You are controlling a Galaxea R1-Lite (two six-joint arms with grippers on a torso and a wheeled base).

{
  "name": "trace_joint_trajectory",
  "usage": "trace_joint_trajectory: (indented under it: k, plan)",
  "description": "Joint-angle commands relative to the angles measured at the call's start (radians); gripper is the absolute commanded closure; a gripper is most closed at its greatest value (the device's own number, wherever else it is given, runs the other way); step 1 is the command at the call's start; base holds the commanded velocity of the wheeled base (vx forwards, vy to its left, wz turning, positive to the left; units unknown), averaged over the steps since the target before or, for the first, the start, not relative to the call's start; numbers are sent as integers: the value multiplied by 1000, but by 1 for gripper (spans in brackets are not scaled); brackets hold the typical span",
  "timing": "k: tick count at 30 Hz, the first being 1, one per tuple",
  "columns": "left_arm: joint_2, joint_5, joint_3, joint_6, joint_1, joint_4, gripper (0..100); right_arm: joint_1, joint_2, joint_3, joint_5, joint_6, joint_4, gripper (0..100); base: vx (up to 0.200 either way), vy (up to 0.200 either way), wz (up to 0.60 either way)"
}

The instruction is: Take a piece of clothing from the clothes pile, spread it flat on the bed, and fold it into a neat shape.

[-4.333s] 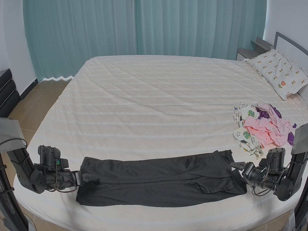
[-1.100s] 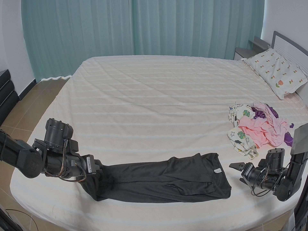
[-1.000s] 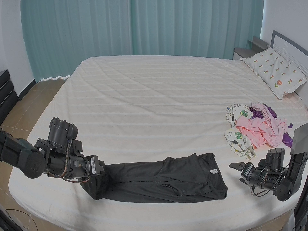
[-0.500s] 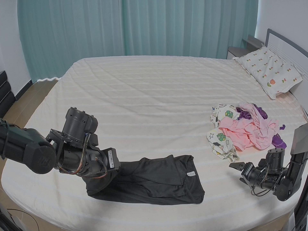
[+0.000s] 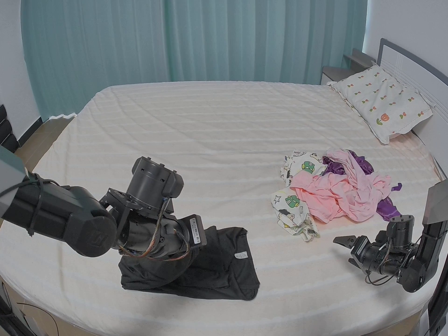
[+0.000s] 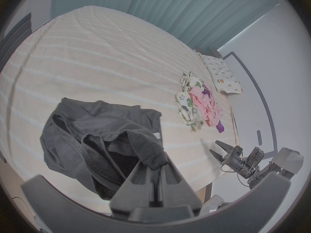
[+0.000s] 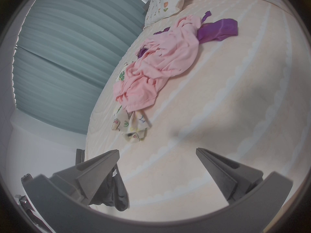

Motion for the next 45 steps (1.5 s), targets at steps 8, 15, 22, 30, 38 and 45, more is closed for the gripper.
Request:
trace_joint_trajectory:
  k: [8,15,22,30,38,45]
  plan:
    - [145,56,-103,-41,-30,-13,100,2,3,-2,0,0,0,0,0,0,0]
    - [182,56,-125,-58,-68,-15,100,5,6,-3,0,0,0,0,0,0,0]
    - [280,86,-220,-95,-82,-13,100,6,12,-3,0,0,0,0,0,0,0]
    - [283,73,-201,-101,-111,-13,0,5,12,-3,0,0,0,0,0,0,0]
    - [117,74,-111,-138,-83,-10,0,5,11,0,0,0,0,0,0,0,0]
    - [-131,-22,153,-169,12,-13,0,28,8,4,-1,-2,0,0,-29,0,0]
